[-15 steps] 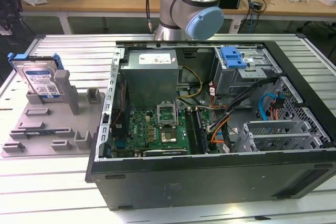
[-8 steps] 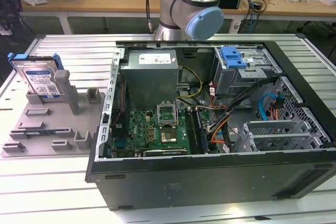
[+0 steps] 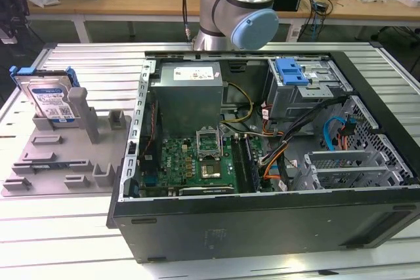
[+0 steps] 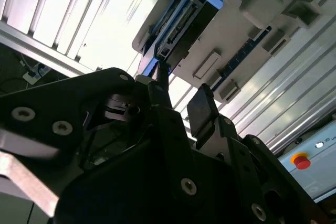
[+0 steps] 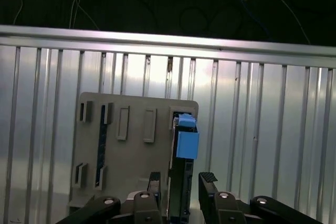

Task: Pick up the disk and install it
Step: 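Pick up the disk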

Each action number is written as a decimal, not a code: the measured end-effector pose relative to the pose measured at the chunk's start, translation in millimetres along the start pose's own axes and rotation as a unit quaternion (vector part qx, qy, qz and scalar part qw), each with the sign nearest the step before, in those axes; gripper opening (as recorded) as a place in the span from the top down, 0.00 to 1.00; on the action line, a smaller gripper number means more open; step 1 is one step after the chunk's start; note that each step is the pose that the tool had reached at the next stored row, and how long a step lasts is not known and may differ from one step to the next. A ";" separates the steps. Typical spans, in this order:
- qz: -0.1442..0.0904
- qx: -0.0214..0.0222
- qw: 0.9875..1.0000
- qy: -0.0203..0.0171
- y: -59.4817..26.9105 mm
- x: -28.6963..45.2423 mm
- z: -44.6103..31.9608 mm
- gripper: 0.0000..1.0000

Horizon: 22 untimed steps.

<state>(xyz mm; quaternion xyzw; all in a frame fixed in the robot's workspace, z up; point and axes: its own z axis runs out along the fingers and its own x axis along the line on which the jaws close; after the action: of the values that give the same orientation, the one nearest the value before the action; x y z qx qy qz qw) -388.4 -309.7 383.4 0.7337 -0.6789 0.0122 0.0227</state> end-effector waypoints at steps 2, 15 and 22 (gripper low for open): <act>0.000 0.000 1.000 0.000 0.1 -0.1 0.0 0.58; 0.000 0.001 1.000 -0.023 2.6 3.3 1.1 0.58; 0.000 -0.001 1.000 -0.026 8.1 3.0 1.7 0.58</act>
<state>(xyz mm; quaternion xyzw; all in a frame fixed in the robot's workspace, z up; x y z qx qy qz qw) -396.2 -313.4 382.0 0.7340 -0.6791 -0.0072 0.0059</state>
